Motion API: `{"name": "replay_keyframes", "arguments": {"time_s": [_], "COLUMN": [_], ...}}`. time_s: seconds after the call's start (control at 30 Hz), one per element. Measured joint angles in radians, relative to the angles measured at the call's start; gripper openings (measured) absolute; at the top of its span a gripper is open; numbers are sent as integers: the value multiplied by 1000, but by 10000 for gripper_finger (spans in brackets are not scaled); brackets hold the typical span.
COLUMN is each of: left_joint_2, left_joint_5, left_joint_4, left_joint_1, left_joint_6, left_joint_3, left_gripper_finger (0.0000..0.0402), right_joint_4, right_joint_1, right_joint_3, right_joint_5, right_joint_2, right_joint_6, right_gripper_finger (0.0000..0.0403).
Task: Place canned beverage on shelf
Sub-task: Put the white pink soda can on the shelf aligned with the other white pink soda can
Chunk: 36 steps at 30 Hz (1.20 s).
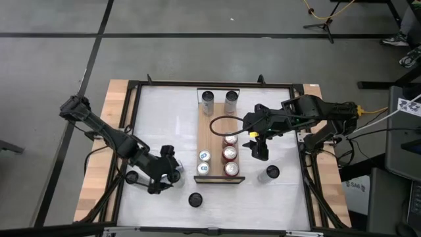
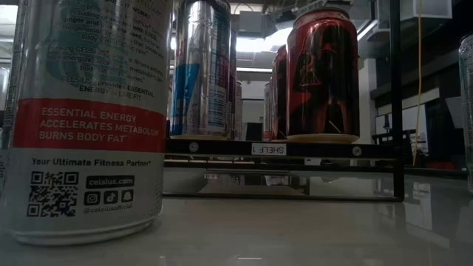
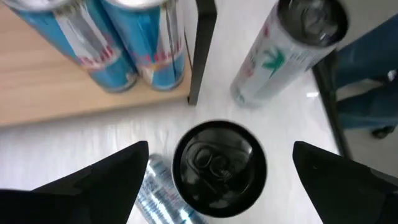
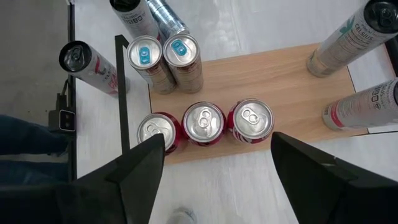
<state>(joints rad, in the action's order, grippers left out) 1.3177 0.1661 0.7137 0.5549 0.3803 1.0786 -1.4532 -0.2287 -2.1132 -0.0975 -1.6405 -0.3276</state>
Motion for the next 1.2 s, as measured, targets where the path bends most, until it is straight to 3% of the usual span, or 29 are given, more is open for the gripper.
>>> {"name": "replay_keyframes", "arguments": {"time_s": [1.2], "left_joint_2": [118], "left_joint_5": [4], "left_joint_4": [16], "left_joint_1": [2], "left_joint_6": [2], "left_joint_3": [-13], "left_gripper_finger": [392], "right_joint_4": [3], "right_joint_1": [0], "right_joint_3": [0], "right_joint_5": [0], "right_joint_2": [0], "right_joint_6": [0], "right_gripper_finger": [287]}}
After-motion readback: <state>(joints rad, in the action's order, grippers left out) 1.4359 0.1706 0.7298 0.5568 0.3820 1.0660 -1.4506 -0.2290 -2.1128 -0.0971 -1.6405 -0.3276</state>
